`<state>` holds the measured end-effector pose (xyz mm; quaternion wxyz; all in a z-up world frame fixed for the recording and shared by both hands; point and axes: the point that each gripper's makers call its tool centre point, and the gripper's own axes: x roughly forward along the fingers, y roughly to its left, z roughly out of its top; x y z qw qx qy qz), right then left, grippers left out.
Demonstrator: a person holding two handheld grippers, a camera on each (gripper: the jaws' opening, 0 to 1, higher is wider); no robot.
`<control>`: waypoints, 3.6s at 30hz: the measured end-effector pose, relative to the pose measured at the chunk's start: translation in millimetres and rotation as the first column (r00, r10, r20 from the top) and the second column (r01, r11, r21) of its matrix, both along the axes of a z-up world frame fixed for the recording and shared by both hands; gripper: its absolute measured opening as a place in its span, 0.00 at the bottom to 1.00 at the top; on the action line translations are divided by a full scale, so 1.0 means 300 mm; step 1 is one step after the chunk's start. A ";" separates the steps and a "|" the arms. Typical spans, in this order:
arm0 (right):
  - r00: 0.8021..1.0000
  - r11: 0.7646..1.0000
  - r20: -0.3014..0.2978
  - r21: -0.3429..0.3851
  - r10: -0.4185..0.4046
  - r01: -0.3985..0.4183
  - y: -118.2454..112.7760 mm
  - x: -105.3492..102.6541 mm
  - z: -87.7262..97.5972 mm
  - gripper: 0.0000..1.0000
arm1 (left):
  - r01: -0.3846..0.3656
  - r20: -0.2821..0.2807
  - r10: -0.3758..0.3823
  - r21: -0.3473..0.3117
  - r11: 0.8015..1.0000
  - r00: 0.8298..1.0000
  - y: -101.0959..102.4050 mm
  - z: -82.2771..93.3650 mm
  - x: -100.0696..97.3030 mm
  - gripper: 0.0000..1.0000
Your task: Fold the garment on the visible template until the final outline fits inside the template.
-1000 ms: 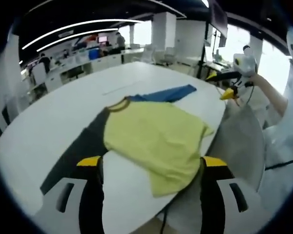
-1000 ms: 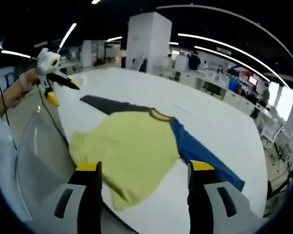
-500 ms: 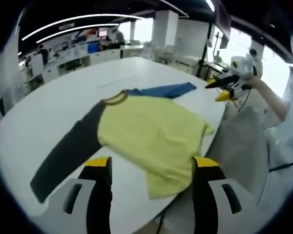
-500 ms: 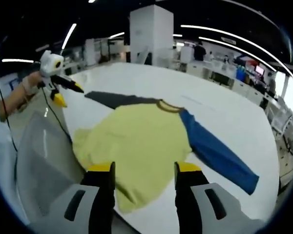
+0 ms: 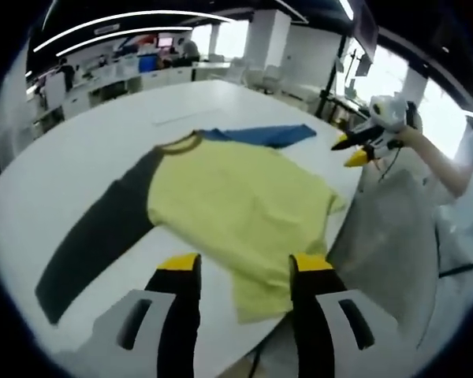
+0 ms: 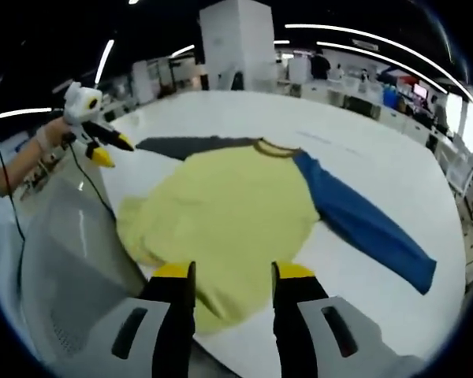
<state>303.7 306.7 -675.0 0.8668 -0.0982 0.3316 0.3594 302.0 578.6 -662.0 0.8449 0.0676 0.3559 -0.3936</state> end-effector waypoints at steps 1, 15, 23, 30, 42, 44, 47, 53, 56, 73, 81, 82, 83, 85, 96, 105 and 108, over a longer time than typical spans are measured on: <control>1.000 1.000 -0.006 0.002 -0.003 0.003 -0.001 -0.001 -0.006 0.36 | 0.005 -0.006 -0.005 0.004 1.000 1.000 -0.002 -0.009 0.000 0.39; 0.994 0.999 -0.106 0.010 -0.031 0.032 -0.023 -0.025 -0.112 0.30 | -0.006 -0.079 0.008 0.027 1.000 0.997 0.011 -0.100 -0.001 0.31; 0.988 0.998 -0.153 -0.065 -0.019 0.009 -0.044 -0.048 -0.174 0.29 | -0.018 -0.139 0.023 0.040 0.999 0.990 0.023 -0.170 -0.018 0.26; 0.979 0.997 -0.202 -0.076 -0.022 0.007 -0.058 -0.083 -0.214 0.30 | -0.029 -0.194 0.044 0.081 0.996 0.980 0.053 -0.237 -0.054 0.23; 0.964 0.995 -0.267 -0.100 -0.011 -0.016 -0.058 -0.137 -0.254 0.28 | -0.047 -0.247 0.074 0.112 0.993 0.966 0.083 -0.292 -0.085 0.17; 0.962 0.995 -0.273 -0.101 -0.010 -0.018 -0.058 -0.142 -0.258 0.28 | -0.049 -0.250 0.076 0.111 0.993 0.965 0.082 -0.295 -0.085 0.17; 0.962 0.995 -0.271 -0.099 -0.023 -0.004 -0.062 -0.133 -0.262 0.28 | -0.053 -0.249 0.081 0.114 0.992 0.965 0.084 -0.299 -0.079 0.16; 0.956 0.994 -0.291 -0.107 -0.022 -0.010 -0.057 -0.129 -0.271 0.27 | -0.045 -0.267 0.074 0.114 0.992 0.961 0.067 -0.314 -0.072 0.15; 0.952 0.994 -0.307 -0.109 -0.012 -0.023 -0.052 -0.143 -0.282 0.27 | -0.037 -0.278 0.069 0.120 0.992 0.958 0.069 -0.323 -0.081 0.14; 0.929 0.982 -0.367 -0.154 0.044 -0.108 -0.026 -0.214 -0.308 0.23 | -0.038 -0.332 0.070 0.100 0.994 0.941 0.075 -0.336 -0.114 0.07; 0.926 0.982 -0.375 -0.157 0.037 -0.103 -0.013 -0.219 -0.315 0.14 | -0.039 -0.339 0.071 0.099 0.994 0.938 0.080 -0.337 -0.109 0.03; 0.926 0.983 -0.375 -0.154 0.030 -0.094 -0.013 -0.216 -0.316 0.14 | -0.040 -0.339 0.072 0.100 0.994 0.938 0.081 -0.338 -0.108 0.03; 0.927 0.984 -0.375 -0.153 0.026 -0.090 -0.012 -0.214 -0.317 0.14 | -0.041 -0.339 0.073 0.102 0.994 0.938 0.082 -0.339 -0.107 0.02; 0.928 0.985 -0.372 -0.153 0.020 -0.083 -0.012 -0.211 -0.317 0.13 | -0.047 -0.341 0.079 0.102 0.994 0.937 0.084 -0.341 -0.105 0.01; 0.937 0.983 -0.349 -0.166 0.017 -0.080 -0.007 -0.205 -0.322 0.05 | -0.047 -0.336 0.087 0.127 0.991 0.938 0.081 -0.346 -0.109 0.00; 0.942 0.982 -0.334 -0.172 0.022 -0.084 -0.007 -0.200 -0.302 0.03 | -0.077 -0.322 0.111 0.115 0.990 0.940 0.076 -0.333 -0.112 0.00; 0.947 0.984 -0.322 -0.161 0.019 -0.074 -0.009 -0.193 -0.279 0.03 | -0.091 -0.309 0.118 0.100 0.991 0.944 0.078 -0.313 -0.109 0.00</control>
